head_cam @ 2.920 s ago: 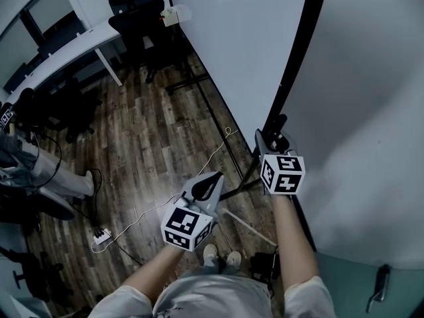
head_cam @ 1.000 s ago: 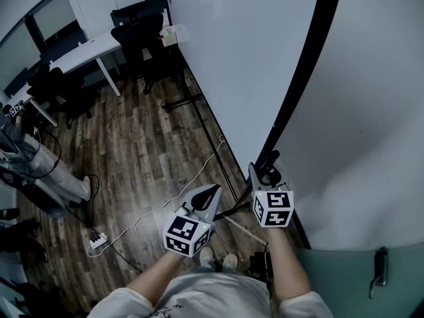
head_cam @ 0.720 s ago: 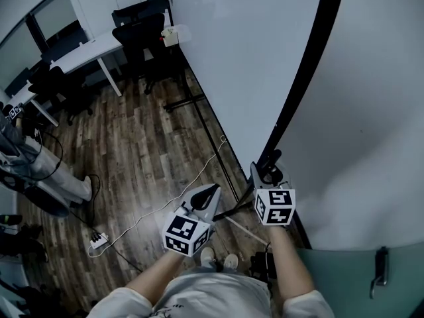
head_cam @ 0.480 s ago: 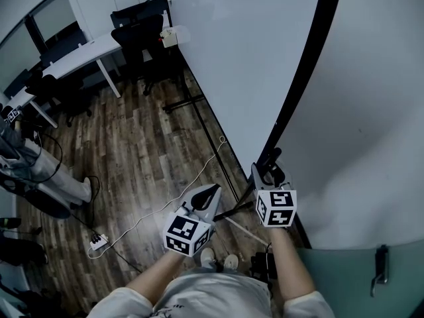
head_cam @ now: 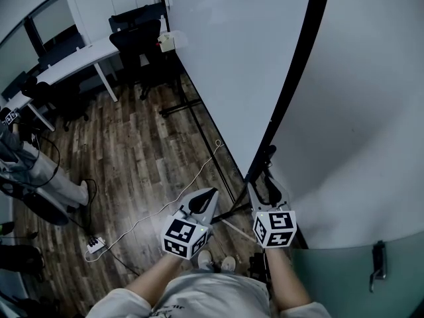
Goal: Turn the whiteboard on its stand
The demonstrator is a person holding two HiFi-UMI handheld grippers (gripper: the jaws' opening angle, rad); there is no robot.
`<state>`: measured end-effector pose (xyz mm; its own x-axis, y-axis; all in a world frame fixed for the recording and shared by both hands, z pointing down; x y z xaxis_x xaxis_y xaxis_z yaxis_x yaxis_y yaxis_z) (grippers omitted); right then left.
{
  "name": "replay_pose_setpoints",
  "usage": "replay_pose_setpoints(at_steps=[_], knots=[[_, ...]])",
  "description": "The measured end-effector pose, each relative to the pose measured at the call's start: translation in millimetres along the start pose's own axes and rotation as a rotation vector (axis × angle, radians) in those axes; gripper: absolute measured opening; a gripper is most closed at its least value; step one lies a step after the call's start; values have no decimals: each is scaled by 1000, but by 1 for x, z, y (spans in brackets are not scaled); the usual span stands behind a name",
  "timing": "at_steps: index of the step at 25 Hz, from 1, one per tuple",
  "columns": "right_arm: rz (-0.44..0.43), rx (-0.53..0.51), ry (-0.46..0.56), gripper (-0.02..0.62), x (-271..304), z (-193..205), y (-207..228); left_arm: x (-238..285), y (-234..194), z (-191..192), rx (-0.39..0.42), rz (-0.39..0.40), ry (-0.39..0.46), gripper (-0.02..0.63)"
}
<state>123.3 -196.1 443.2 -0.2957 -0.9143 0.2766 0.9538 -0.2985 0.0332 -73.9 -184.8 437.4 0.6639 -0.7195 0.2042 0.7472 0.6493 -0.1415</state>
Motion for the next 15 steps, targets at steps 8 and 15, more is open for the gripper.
replay_pose_setpoints(at_steps=[8,15], knots=[[-44,9,32,85,-55,-3,-36,-32,21,0,5,-4,1,11],[-93,11,-6,11,-86,7,-54,-45,37,7,-18,-20,-11,11]])
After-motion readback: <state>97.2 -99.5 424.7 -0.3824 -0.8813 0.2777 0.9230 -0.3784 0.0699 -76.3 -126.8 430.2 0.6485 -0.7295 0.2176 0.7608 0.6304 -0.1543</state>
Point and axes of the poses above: the fingertips, and each gripper's own axes: x forward along the fingers, y to its right, z out of its underside, the point moved 8 cm from there along -x, backward along the fingers
